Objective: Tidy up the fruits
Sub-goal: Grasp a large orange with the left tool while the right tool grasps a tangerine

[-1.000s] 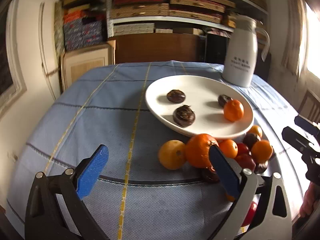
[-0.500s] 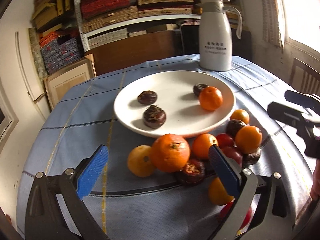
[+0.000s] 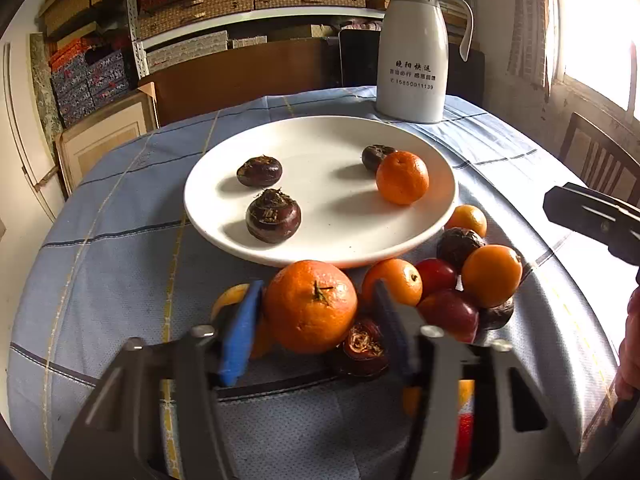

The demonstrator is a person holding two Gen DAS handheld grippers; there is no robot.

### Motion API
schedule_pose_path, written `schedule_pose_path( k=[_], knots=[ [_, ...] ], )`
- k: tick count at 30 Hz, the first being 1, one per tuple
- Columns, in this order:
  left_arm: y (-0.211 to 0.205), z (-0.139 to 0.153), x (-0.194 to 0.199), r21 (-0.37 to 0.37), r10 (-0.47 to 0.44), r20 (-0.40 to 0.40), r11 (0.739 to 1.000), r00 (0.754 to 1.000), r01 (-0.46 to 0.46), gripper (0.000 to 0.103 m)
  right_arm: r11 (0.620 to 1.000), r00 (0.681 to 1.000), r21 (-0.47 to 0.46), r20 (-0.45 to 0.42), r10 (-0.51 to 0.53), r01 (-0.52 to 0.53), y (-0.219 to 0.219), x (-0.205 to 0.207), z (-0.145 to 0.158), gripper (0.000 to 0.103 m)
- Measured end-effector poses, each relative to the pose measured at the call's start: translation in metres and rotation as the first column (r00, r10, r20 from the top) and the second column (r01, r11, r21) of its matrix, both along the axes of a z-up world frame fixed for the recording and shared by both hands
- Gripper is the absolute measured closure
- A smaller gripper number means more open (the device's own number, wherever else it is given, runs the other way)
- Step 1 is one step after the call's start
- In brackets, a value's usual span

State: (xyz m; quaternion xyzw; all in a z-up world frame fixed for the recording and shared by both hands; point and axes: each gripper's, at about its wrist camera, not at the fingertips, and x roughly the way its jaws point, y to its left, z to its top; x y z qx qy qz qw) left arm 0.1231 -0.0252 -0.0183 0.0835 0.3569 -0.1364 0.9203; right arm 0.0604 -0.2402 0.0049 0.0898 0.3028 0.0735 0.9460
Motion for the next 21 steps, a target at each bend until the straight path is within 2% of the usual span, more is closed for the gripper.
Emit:
schedule_pose_path(
  k=[2,6,10,14,16,18,21],
  knots=[
    [0.002,0.001,0.001,-0.008,0.006,-0.002,1.000,1.000,-0.006,0.057,1.000,1.000,0.001,-0.001,0.005,-0.005,0.000,0.000,0.000,0.016],
    [0.008,0.003,0.001,-0.040,0.011,-0.010,0.999,1.000,-0.011,0.058,1.000,1.000,0.006,-0.009,0.010,-0.010,0.000,0.001,-0.002,0.016],
    [0.020,0.012,-0.009,-0.056,0.045,0.022,0.998,0.999,-0.043,0.058,0.999,0.999,0.010,-0.016,0.037,-0.037,0.003,0.002,-0.004,0.016],
    [0.043,0.023,-0.019,-0.101,0.113,0.050,0.989,0.992,-0.107,0.058,0.993,0.996,-0.079,-0.022,0.088,-0.090,0.025,0.000,-0.010,0.016],
    [0.051,0.024,-0.019,-0.124,0.134,0.038,0.984,0.990,-0.129,0.058,0.984,0.992,-0.129,-0.037,0.117,-0.121,0.037,0.000,-0.015,0.019],
    [0.055,0.023,-0.017,-0.137,0.144,0.020,0.981,0.989,-0.140,0.058,0.979,0.990,-0.153,-0.048,0.133,-0.138,0.044,0.001,-0.018,0.029],
    [0.051,0.021,-0.017,-0.126,0.133,0.018,0.984,0.991,-0.130,0.058,0.976,0.986,-0.149,-0.061,0.154,-0.162,0.047,0.001,-0.022,0.039]
  ],
)
